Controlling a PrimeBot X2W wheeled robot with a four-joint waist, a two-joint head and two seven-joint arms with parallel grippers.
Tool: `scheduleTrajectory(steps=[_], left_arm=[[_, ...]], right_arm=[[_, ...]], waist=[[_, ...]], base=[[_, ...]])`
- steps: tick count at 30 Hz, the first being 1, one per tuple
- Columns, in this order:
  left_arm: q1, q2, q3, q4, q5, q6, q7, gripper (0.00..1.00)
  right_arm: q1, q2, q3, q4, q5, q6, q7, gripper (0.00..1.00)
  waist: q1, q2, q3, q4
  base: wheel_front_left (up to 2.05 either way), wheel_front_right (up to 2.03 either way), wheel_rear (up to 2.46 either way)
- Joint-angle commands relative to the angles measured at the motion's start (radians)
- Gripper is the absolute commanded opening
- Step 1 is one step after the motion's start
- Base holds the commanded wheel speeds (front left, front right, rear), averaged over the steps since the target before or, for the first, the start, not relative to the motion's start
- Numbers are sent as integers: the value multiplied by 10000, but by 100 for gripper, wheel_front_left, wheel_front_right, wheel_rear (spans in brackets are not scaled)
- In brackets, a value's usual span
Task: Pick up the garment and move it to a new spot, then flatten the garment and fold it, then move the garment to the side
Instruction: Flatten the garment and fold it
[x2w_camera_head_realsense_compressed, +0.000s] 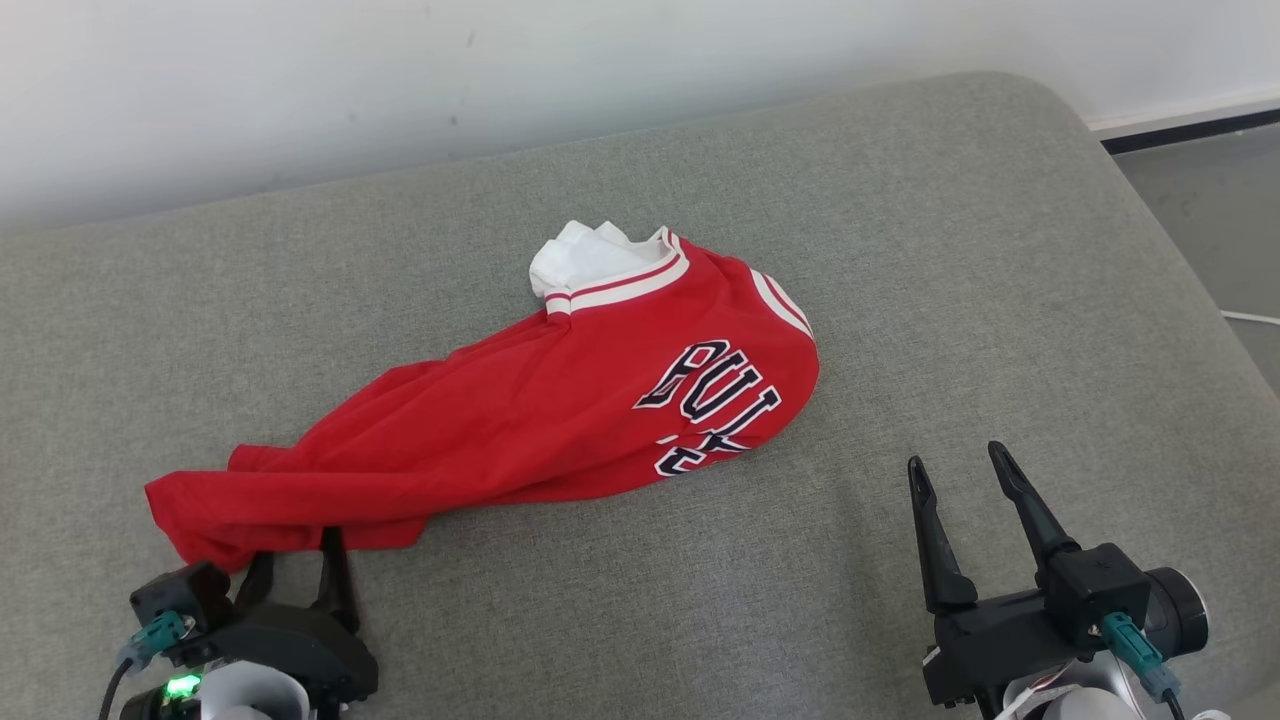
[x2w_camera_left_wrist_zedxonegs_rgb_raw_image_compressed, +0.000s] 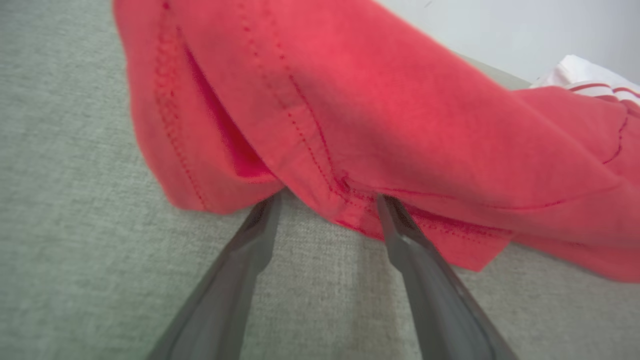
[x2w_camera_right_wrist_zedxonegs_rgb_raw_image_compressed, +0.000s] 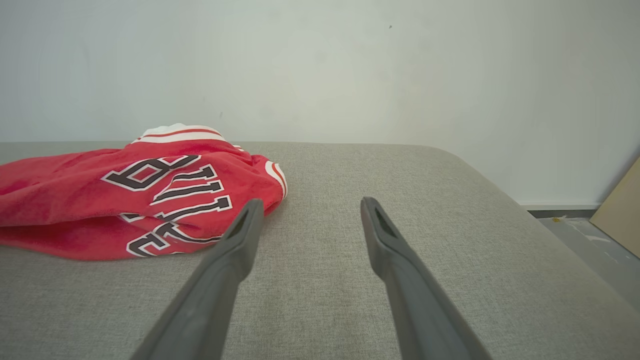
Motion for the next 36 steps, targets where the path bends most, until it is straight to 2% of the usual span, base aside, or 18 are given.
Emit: scheduleTrajectory(steps=[1, 3, 4, 11, 13, 17, 28, 32, 36], left_arm=[[-84, 51, 2, 173, 123, -26, -56, 93], [-144, 36, -14, 304, 116, -101, -145, 3], [-159, -7, -28, 338, 96, -171, -180, 0], [231, -183, -3, -169, -142, -561, -405, 0], [424, -152, -27, -605, -177, -675, -399, 0], [1124, -53, -66, -2113, -231, -563, -150, 0], [3154, 650, 572, -7066, -1113, 442, 2012, 0], [3419, 873, 948, -7679, -1200, 758, 2245, 0], [3634, 1116, 1088, -7545, -1034, 973, 2410, 0]], right_arm=[[-89, -1, -9, 13, 52, -26, -86, 100], [-116, 0, -14, 49, 71, -26, -90, 100], [-118, 0, -14, 68, 74, -26, -95, 100], [-62, -2, -53, 202, 64, -26, -146, 100], [-24, 1, -58, 226, 58, -26, -155, 100], [68, 0, -47, 237, 84, -26, -154, 100], [148, 0, -117, 282, 207, -26, -168, 100], [133, 2, -156, 299, 262, -26, -186, 100], [114, 0, -141, 309, 299, -26, -188, 100]], waist=[[0, 0, 30, -3], [0, 0, 23, 34], [0, 0, 6, 66], [0, 0, -219, 335], [0, 0, -303, 420], [0, 0, -462, 556], [0, 0, -617, 617], [0, 0, -638, 566], [0, 0, -655, 497]], base=[[0, 0, 0], [0, 0, 0], [0, 0, 0], [0, 0, 0], [0, 0, 0], [0, 0, 0], [0, 0, 0], [0, 0, 0], [0, 0, 0]])
